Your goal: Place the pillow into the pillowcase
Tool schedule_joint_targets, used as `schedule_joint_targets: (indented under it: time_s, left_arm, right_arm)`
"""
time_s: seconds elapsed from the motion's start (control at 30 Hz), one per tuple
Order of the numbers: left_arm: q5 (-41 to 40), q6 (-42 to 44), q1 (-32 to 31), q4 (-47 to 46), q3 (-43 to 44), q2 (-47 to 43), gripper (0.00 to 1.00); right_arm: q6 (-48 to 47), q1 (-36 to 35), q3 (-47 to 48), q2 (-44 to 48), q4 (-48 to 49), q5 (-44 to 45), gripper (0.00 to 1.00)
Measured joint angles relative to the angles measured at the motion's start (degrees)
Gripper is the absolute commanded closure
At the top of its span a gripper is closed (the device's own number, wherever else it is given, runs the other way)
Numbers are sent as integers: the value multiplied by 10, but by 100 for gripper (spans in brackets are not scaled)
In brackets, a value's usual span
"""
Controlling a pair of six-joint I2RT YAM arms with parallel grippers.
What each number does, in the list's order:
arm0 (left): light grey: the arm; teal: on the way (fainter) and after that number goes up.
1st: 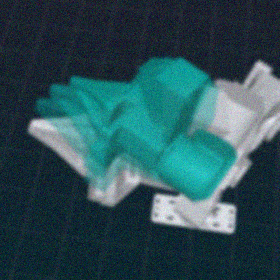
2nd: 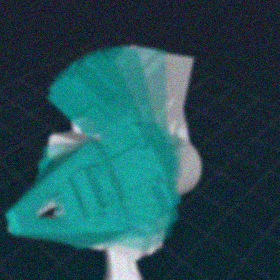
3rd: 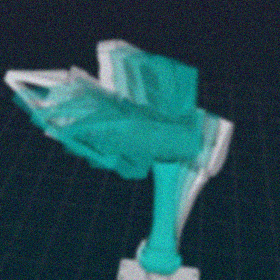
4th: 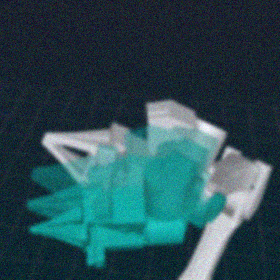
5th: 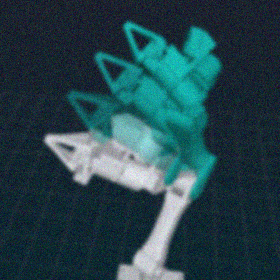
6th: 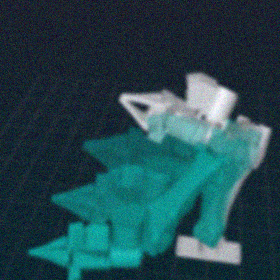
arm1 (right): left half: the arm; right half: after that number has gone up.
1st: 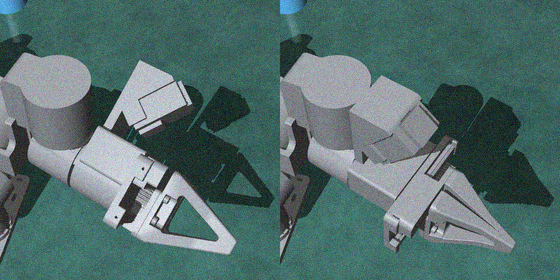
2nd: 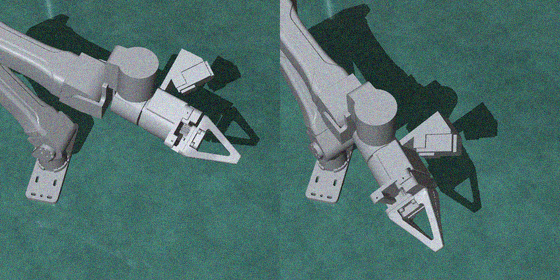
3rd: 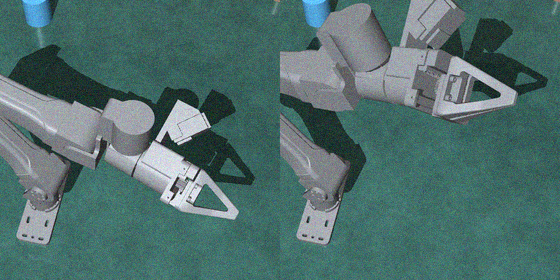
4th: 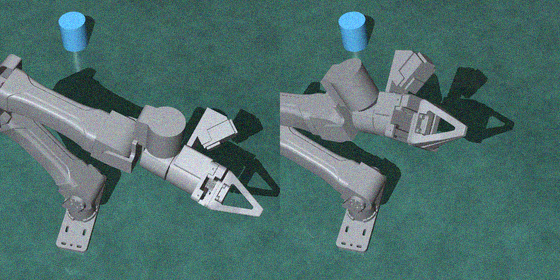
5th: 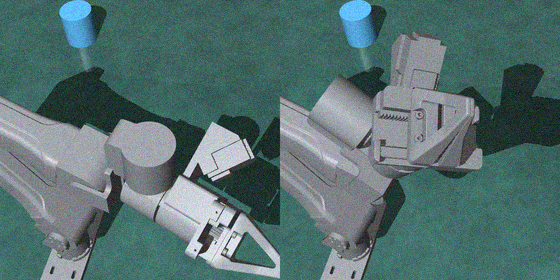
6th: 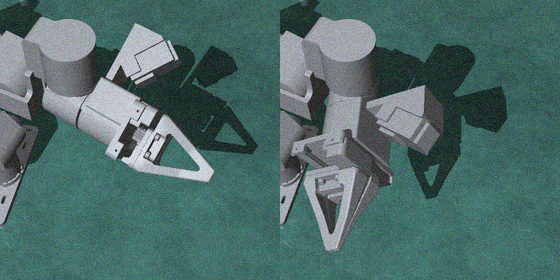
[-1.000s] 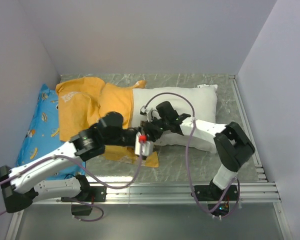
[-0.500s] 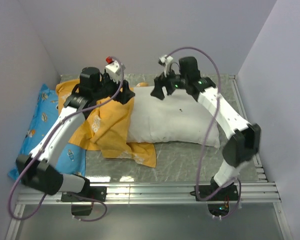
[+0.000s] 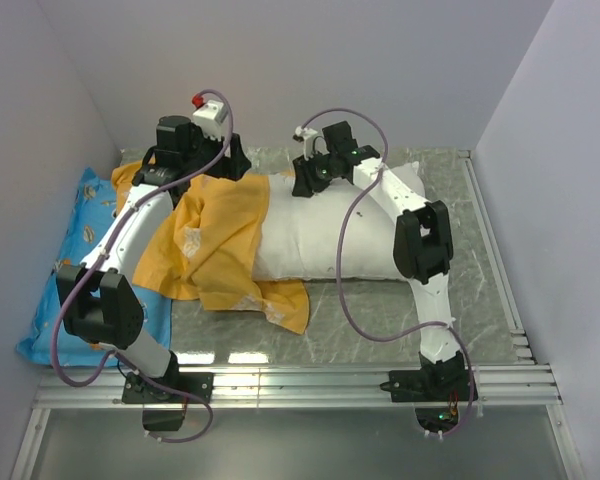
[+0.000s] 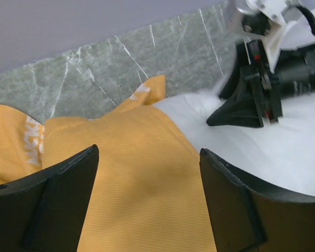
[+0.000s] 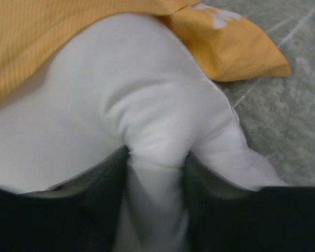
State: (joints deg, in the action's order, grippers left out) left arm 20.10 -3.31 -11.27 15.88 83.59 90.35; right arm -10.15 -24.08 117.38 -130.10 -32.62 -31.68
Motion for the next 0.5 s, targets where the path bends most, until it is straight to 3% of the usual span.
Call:
schedule_joint_targets:
  time_s: [0.03,0.17,0.3,0.4,0.5]
  left_arm:
    - [2,-4,4,0,6,4,17]
    - [8,-11,16,2,17,11,17]
    - [16,-21,20,30,48,13,17]
    - [21,-24,20,46,85,12,18]
    - [28,-29,19,59,99,6,17]
  right_arm:
    - [-12,0,-4,3,-4,-13,100]
    - [-32,-2,-67,52,7,-37,100]
    - [-61,-15,-186,180,36,-23,100]
    - [-115,-68,-330,321,81,33,100]
    - [-178,-165,-464,449,127,99,100]
